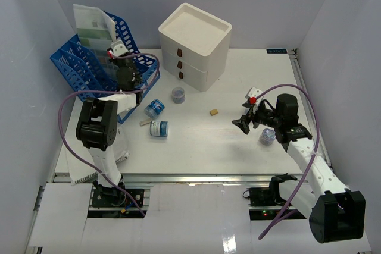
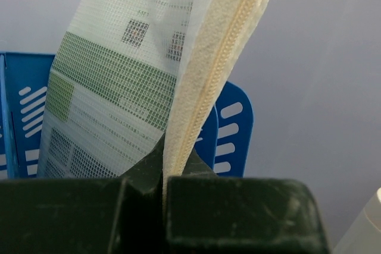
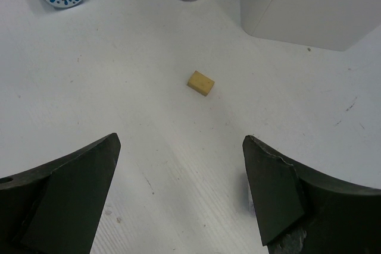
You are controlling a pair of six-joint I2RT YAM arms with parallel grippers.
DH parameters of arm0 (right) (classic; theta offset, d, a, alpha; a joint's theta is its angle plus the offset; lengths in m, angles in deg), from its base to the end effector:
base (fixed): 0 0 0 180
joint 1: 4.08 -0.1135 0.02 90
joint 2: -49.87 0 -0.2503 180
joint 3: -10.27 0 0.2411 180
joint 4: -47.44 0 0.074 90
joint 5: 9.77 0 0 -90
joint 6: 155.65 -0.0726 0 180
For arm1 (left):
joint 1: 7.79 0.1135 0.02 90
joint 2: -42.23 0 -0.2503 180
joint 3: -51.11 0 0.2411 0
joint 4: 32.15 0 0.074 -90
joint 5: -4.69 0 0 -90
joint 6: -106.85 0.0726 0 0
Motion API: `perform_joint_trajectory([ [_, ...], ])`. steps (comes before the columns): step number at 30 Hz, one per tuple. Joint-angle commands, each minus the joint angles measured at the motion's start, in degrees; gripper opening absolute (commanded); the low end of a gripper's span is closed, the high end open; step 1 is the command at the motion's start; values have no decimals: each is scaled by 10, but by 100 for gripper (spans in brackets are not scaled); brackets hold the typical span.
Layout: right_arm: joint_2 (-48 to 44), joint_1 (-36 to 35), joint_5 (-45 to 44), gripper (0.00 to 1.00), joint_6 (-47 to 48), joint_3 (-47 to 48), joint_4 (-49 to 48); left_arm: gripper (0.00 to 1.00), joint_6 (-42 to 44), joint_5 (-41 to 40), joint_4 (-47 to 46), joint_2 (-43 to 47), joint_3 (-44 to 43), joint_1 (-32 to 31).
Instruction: Organize the desk
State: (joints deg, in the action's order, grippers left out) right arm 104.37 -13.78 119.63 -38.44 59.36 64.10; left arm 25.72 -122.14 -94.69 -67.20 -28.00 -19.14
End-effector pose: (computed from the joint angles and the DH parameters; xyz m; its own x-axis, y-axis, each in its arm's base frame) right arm 0.2241 0.0851 0.2457 -0.0047 -0.3593 -0.9332 -0.8008 0.5603 -0.2116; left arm 0.4234 -0.0406 0.2983 0.4641 0.0327 -0.8852 -0.4162 0.8902 -0.1853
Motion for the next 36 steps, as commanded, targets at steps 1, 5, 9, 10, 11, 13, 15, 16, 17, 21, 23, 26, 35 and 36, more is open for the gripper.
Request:
perform_joint_trajectory([
  [1, 0, 3, 9, 90, 5, 2, -1, 0, -44, 36, -56, 10, 34, 0],
  [5, -1, 4, 8, 90, 7, 0, -2, 22, -66, 43, -50, 26, 63, 0],
  [9, 1, 4, 2, 90, 8, -2, -3, 49, -84, 65, 2, 60, 86, 0],
  [10, 0, 4, 1, 90, 9, -3, -3, 53, -99, 73, 26, 73, 91, 0],
  [11, -1, 5, 0, 90, 10, -4, -3, 57, -114, 82, 49, 87, 97, 0],
  [13, -3, 7, -3, 90, 11, -5, -2, 72, -147, 126, 86, 114, 106, 0],
  [15, -8, 9, -1, 90, 11, -7, -1, 85, -169, 166, 115, 147, 121, 0],
  [16, -12, 12, 0, 90, 11, -8, 0, 89, -179, 181, 130, 162, 126, 0],
  [17, -15, 13, 4, 90, 11, -9, 0, 92, -193, 189, 181, 186, 121, 0],
  [21, -25, 20, 17, 90, 11, -10, 7, 98, -261, 222, 402, 269, 88, 0],
  [23, -26, 22, 24, 90, 16, -8, 14, 98, -287, 243, 474, 313, 76, 0],
  [26, -23, 25, 32, 90, 22, -3, 28, 98, -313, 285, 602, 380, 63, 0],
  [35, 24, 25, 112, 90, 98, 52, 144, 98, -375, 389, 842, 586, 129, 0],
  [36, 31, 24, 116, 90, 106, 60, 160, 98, -376, 394, 869, 610, 131, 0],
])
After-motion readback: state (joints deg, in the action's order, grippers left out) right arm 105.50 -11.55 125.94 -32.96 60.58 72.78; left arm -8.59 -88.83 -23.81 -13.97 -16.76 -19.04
